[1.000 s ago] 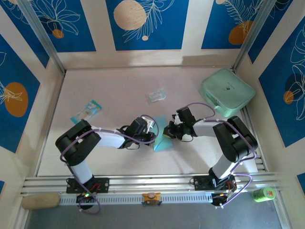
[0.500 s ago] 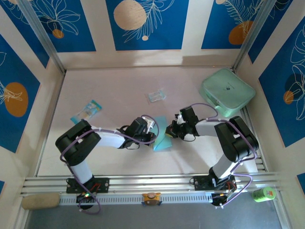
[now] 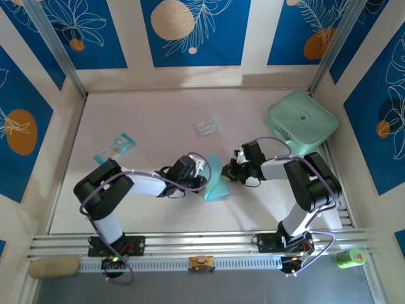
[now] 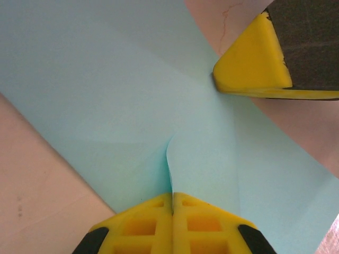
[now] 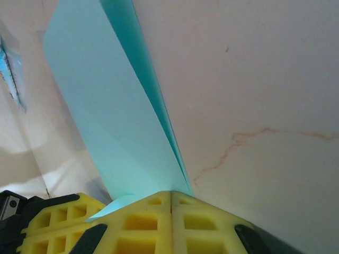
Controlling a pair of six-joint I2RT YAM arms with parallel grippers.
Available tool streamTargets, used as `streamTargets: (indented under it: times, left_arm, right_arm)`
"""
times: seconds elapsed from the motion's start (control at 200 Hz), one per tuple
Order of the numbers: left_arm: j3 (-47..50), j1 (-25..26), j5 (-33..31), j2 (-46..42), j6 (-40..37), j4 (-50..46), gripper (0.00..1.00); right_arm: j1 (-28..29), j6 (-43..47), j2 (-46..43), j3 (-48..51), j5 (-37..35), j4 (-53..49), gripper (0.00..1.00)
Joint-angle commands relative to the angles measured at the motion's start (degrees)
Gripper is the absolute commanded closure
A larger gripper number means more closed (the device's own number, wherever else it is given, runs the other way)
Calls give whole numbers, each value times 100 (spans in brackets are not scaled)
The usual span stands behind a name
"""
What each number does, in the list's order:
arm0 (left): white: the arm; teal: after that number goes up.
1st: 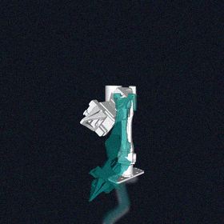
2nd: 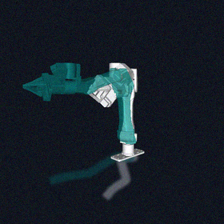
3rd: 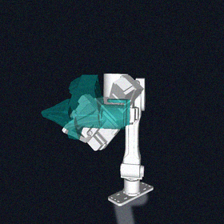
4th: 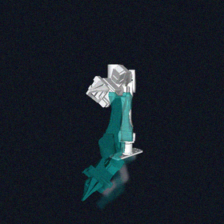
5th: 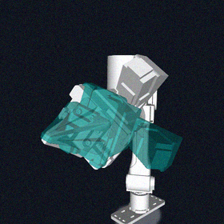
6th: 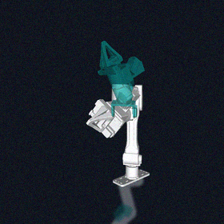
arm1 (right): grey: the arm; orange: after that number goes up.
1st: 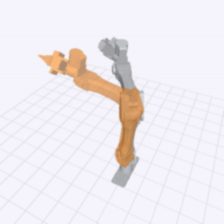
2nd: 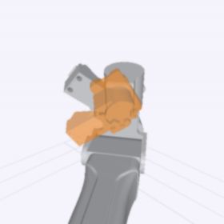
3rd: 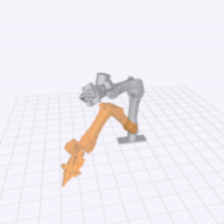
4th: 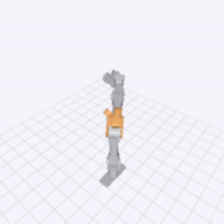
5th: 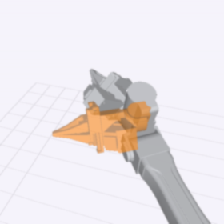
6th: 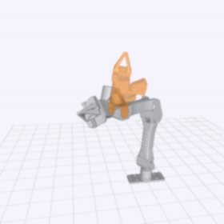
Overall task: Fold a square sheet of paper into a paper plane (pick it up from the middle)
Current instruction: Fold the triangle a second time at the center of the table.
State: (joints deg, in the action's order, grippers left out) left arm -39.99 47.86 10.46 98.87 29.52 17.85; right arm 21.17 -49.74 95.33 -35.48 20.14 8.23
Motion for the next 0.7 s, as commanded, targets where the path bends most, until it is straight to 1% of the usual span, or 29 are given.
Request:
streamTargets:
  times: [0.0,0.125,0.24,0.48,0.695]
  left_arm:
    - [-5,-32,1,115,-87,-404,100]
    - [-12,-31,5,120,-78,-396,100]
    - [-21,-31,8,133,-71,-396,100]
    - [6,-38,9,124,-60,-369,100]
    - [2,-37,24,115,-69,-370,100]
  right_arm:
    - [-79,64,-287,-10,20,-367,98]
    - [82,170,-565,-273,205,-630,98]
    - [367,109,-577,-367,222,-721,98]
    - [820,-88,-181,-304,121,-474,98]
    - [811,-54,168,59,-204,-464,99]
